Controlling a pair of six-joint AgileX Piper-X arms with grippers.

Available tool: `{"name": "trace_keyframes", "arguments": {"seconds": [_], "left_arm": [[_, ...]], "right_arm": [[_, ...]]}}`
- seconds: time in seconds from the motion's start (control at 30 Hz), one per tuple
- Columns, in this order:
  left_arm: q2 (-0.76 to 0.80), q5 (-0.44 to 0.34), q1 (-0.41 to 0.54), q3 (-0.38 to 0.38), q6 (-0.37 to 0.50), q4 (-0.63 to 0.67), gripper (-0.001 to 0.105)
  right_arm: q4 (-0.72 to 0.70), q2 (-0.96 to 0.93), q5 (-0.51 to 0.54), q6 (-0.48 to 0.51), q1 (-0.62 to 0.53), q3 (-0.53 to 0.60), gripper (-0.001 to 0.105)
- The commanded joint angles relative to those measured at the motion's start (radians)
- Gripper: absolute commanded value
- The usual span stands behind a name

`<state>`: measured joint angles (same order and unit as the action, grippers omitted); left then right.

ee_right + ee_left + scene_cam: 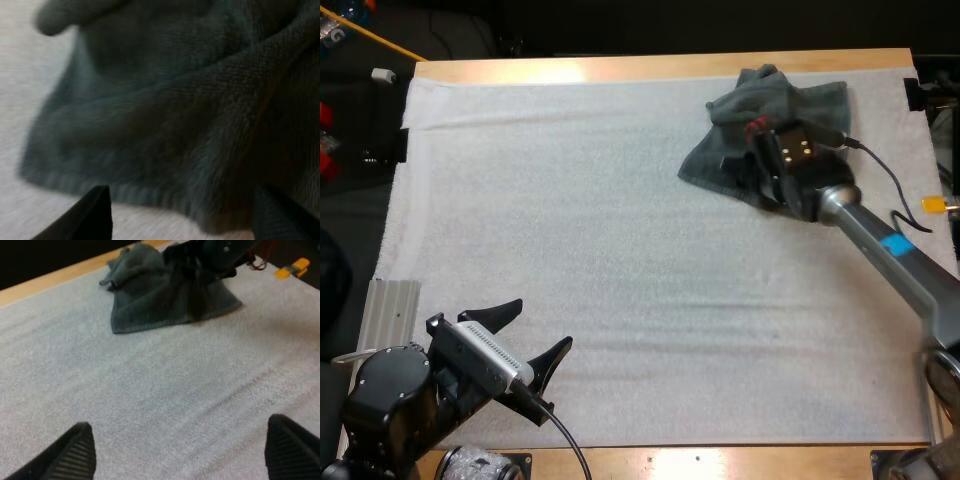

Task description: Pick towel from pile, fold and stack

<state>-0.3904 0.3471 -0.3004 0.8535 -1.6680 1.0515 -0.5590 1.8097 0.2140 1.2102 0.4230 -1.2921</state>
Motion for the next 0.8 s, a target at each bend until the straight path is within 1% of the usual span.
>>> {"name": "trace_keyframes", "arguments": {"seconds": [0.0,0.2,0.3,0.33,0.4,0.53,0.57,0.63,0.77], "left_arm": [[0.002,0.009,-0.004,0.007,-0.010,0.001,0.067],[0.002,0.012,-0.004,0.007,-0.010,-0.001,0.067],[0.002,0.037,-0.004,0.007,-0.010,-0.001,0.067],[0.002,0.053,-0.004,0.007,-0.010,-0.001,0.067],[0.002,0.061,-0.004,0.007,-0.010,-0.001,0.067],[0.002,0.061,-0.004,0.007,-0.010,-0.001,0.067],[0.002,0.061,-0.004,0.007,-0.010,-0.001,0.067],[0.002,0.061,-0.004,0.007,-0.010,-0.002,0.067],[0.002,0.061,-0.004,0.007,-0.010,-0.015,0.067]], "right_arm": [[-0.003,0.018,0.030,-0.004,-0.001,-0.016,0.058],[0.002,0.152,0.038,-0.004,-0.001,-0.065,0.058],[0.001,0.202,0.038,0.001,-0.001,-0.093,0.056],[-0.001,0.216,0.038,0.005,-0.001,-0.103,0.053],[-0.008,0.226,0.038,0.006,-0.001,-0.108,0.044],[-0.016,0.220,0.038,0.055,-0.001,-0.109,0.006],[-0.032,0.212,0.038,0.066,-0.001,-0.110,0.000],[-0.045,0.192,0.039,0.103,-0.001,-0.110,0.000],[-0.078,0.124,0.092,0.212,-0.001,-0.110,0.000]]}}
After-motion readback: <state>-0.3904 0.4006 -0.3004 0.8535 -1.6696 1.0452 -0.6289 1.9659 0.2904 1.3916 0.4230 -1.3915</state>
